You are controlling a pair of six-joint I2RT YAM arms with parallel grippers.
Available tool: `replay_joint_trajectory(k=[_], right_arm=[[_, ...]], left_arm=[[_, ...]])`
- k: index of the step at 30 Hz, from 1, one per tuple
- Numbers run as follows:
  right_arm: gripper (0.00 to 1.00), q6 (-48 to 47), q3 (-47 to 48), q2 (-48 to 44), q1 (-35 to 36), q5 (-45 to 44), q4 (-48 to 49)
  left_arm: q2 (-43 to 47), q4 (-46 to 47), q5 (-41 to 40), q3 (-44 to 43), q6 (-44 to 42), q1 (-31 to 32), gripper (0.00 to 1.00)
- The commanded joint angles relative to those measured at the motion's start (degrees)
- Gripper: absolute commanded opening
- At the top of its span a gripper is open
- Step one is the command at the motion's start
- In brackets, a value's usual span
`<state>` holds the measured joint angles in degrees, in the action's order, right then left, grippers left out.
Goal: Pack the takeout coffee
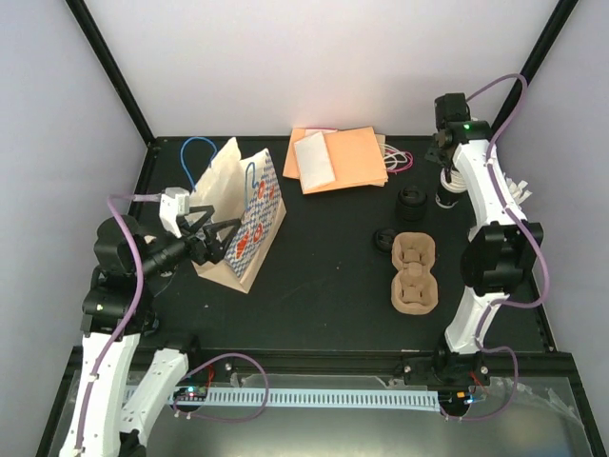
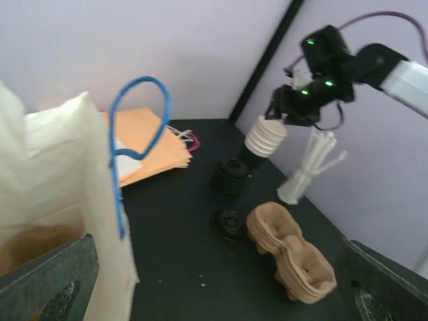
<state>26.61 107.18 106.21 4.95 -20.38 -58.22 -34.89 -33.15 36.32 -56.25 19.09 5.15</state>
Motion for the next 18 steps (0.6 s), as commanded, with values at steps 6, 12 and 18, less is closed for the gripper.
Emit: replay_joint_trajectory(k=[6,12,18], right_arm=[[0.56,-7.46,6.11,6.48,-3.38,0.07,-3.36],[0.49,-9.37,8.46,8.59,-4.42,0.70,-3.82],[0.42,-10.00,11.49,11.51,-4.55,0.43,-4.76]], left_arm=[[-3.07,2.79,5.61,-0.65,-3.27,5.75,0.99],[-4.28,2.88,5.56,-1.93,-5.19,7.01,0.99],[-4.86,1.43,4.70,-3.39,-6.88,7.46,0.99]])
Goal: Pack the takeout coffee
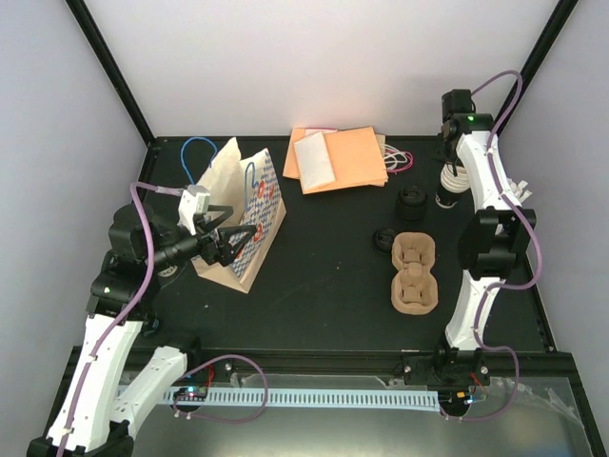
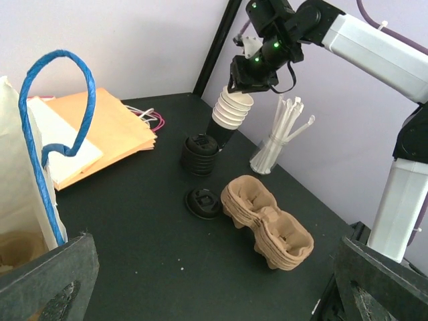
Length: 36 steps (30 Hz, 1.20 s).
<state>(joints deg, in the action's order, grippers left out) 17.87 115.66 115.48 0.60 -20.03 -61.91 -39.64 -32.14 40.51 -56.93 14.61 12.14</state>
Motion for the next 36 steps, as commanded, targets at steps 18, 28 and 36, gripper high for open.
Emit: replay_joint_trajectory(k=[18,28,36], right_arm=[[0.19,-2.98,8.51,6.96,-0.32,2.38,-2.45],[0.01,-3.88,10.25,6.17,-0.18,3.17,-3.67],[0.01,-4.79,11.89,4.59,1.14,-0.07,-4.89]], left_arm=[[-0.01,-0.63,-0.01,-3.11,-4.47,0.60,0.99],[0.26,-0.84,0.14,-3.10,-5.36,0.67,0.99],[0.44,-0.64,0.43,-2.77,-5.12,0.69,0.99]])
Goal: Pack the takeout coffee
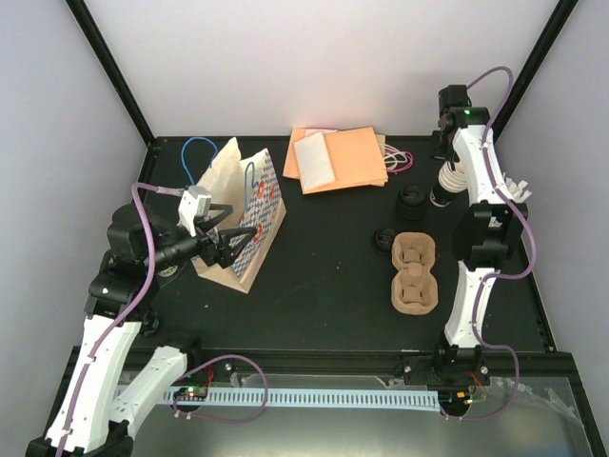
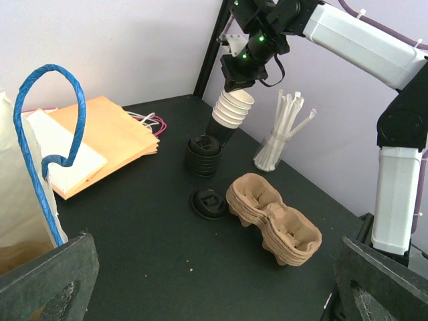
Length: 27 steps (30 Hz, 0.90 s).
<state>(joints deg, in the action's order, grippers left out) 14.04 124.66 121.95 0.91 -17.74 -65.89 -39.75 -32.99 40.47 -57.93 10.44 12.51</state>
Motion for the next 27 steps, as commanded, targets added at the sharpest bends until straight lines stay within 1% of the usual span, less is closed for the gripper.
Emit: replay_joint_trajectory(k=[1,8,22,27], right_arm=[[0.01,-1.06,3.21,-1.77,1.09,-2.99,-1.26],[0.01,-1.26,4.84,-0.88,3.25,-7.02,-2.90],[0.01,-3.08,5.29,1.82,5.13,-3.22,-4.27],[0.03,-3.66,7.03,3.91,5.99,-1.25,-4.74]], left_arm=[[0.55,0.21,0.49,-1.80,-0.87,0.33,0.99],[0.98,-0.22,0.57,-1.80,-1.11,0.32,0.99],[1.25,-0.36,0.49,-1.57,-1.22,0.32,0.99],[1.34,-1.07,0.23,-2.16,-1.74,0.41,0.99]])
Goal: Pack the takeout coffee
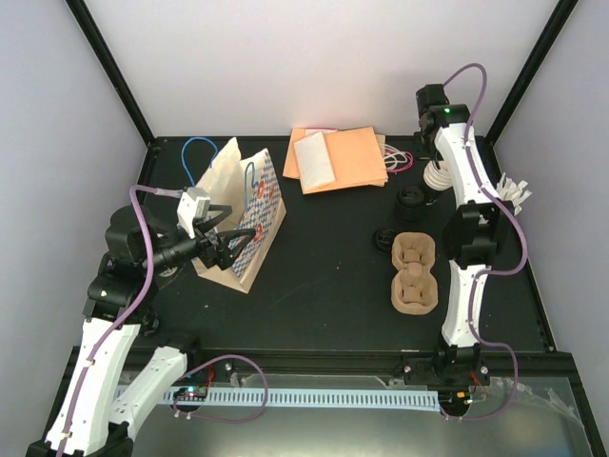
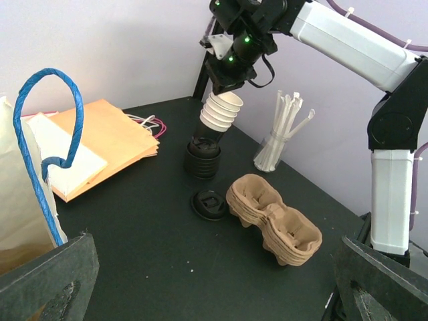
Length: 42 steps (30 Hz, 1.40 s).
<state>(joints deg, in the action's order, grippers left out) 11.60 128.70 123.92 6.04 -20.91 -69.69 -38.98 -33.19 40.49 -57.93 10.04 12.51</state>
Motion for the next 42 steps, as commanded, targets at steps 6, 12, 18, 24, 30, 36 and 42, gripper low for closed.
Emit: replay_joint_trajectory(k=[6,12,18,24,30,36,42], right_arm=[[0.12,-1.59,5.78,4.23,1.58,2.61,-2.20],[0.21,-2.11,5.02,4.34,1.60,2.78,-2.39],[0.19,-2.34,4.76,4.50,1.59,4.40,-2.29],[0.12,-2.47,4.61,4.67,1.60,5.28,-2.55],[0.01,-1.83,4.60,4.39,1.57,2.42,-3.83],[0.01,-1.21,3.03,2.44,1.67,-4.39,-4.34],[0.01,0.66,2.23,2.34,1.69,-12.20,-6.20]], left_arm=[[0.64,-1.44,0.01,-2.37,-1.61,0.35,0.99],[0.66,-1.31,0.06,-2.53,-1.56,0.35,0.99],[0.79,-1.43,0.15,-2.62,-1.61,0.38,0.99],[0.92,-1.55,0.11,-2.62,-1.78,0.37,0.99],[0.97,-1.77,0.03,-2.80,-1.95,0.41,0.99],[1.28,-1.73,-0.03,-2.45,-1.96,0.36,0.99],[1.54,-1.86,0.17,-2.36,-2.00,0.42,0.99]])
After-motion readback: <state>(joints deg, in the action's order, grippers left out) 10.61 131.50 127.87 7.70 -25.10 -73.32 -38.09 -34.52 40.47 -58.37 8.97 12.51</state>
